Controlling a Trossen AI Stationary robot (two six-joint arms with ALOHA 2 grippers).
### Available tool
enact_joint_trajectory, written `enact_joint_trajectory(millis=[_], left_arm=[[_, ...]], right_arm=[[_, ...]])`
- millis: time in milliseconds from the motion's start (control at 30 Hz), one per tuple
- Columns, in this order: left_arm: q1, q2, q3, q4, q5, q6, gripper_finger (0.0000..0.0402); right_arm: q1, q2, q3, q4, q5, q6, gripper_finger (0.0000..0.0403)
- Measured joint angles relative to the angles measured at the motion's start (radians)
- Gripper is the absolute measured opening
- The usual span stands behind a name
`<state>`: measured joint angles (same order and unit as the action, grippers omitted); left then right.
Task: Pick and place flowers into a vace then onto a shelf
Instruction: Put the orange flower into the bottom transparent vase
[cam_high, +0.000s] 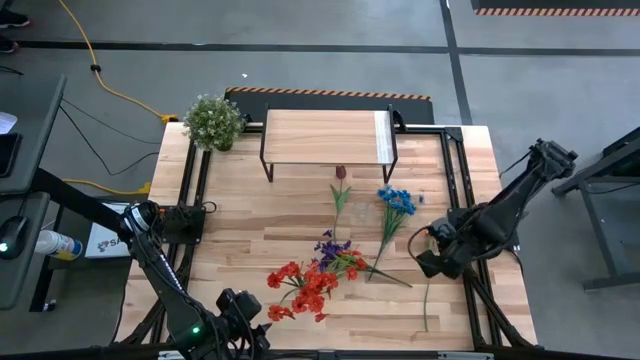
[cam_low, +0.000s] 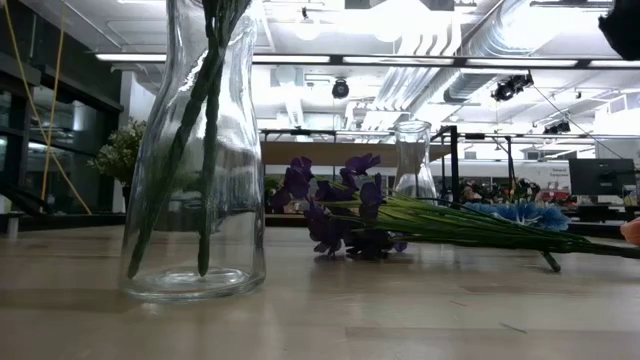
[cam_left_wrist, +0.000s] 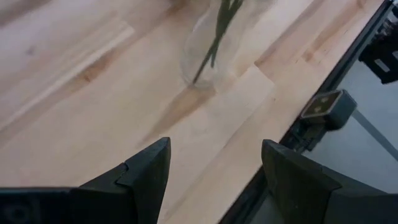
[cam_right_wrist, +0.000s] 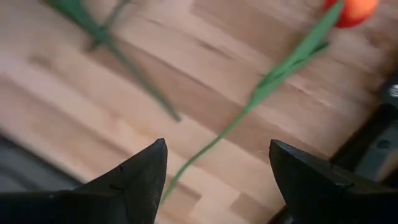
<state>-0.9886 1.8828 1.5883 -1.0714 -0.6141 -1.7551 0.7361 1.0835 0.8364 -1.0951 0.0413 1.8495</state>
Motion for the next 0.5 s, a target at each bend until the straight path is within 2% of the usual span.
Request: enact_joint_trajectory(millis=[200, 500], left_arm=[[0.0, 0.0, 0.0, 0.039, 0.032, 0.0, 0.0282], [0.0, 0.0, 0.0, 0.049, 0.032, 0.007, 0.0282]], right_arm=[[0.0, 0.071, 0.0, -0.085, -0.039, 0.039, 0.0271], [-0.01, 0.146, 0.0, -0.094, -0.03, 0.06, 0.0271]])
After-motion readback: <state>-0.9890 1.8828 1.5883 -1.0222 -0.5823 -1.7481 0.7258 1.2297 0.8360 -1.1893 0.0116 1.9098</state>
